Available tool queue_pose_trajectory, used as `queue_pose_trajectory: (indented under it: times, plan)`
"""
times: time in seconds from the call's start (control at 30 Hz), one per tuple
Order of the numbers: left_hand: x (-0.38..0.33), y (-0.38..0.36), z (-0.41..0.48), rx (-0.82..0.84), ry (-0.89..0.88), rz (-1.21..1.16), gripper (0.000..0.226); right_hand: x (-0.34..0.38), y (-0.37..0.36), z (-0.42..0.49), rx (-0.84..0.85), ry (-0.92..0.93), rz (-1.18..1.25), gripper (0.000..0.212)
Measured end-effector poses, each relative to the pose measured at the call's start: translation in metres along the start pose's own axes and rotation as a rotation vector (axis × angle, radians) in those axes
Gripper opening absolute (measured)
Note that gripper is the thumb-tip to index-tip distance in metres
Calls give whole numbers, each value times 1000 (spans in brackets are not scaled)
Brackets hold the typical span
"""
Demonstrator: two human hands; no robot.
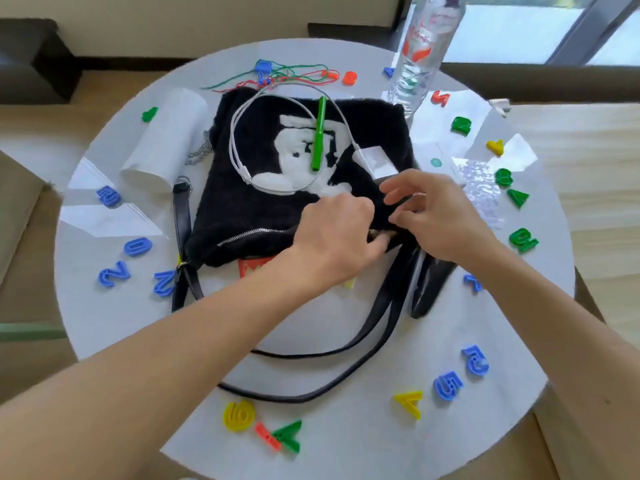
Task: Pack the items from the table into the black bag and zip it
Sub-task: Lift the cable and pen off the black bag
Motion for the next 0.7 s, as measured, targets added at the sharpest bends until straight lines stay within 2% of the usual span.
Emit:
queue_pose_trajectory:
  times: [0.13,0.23,0.37,0.5,0.7]
  plan:
    - [-5,-16,6,-82,-123,99,47,-1,-4,10,52,102,-89,40]
    - [-4,-16,5,-81,-139,112,50,8,-5,7,134,152,-150,41]
    - [-4,-14,6,-74,-106,74,50,13,-7,3,177,239,-282,42]
    - [-10,-17,2,-2,-95,138,51,17,-8,-2,220,241,-343,43]
    - [0,-15,6,58,-59,44,38,13,-13,-1,190,303,-423,40]
Point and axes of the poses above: each hand's wrist, its own z-axis towards the middle knuckle, its own y-axis out of the back of the hand, x = y × z, the point moved 5 cm from there along z, towards the middle knuckle
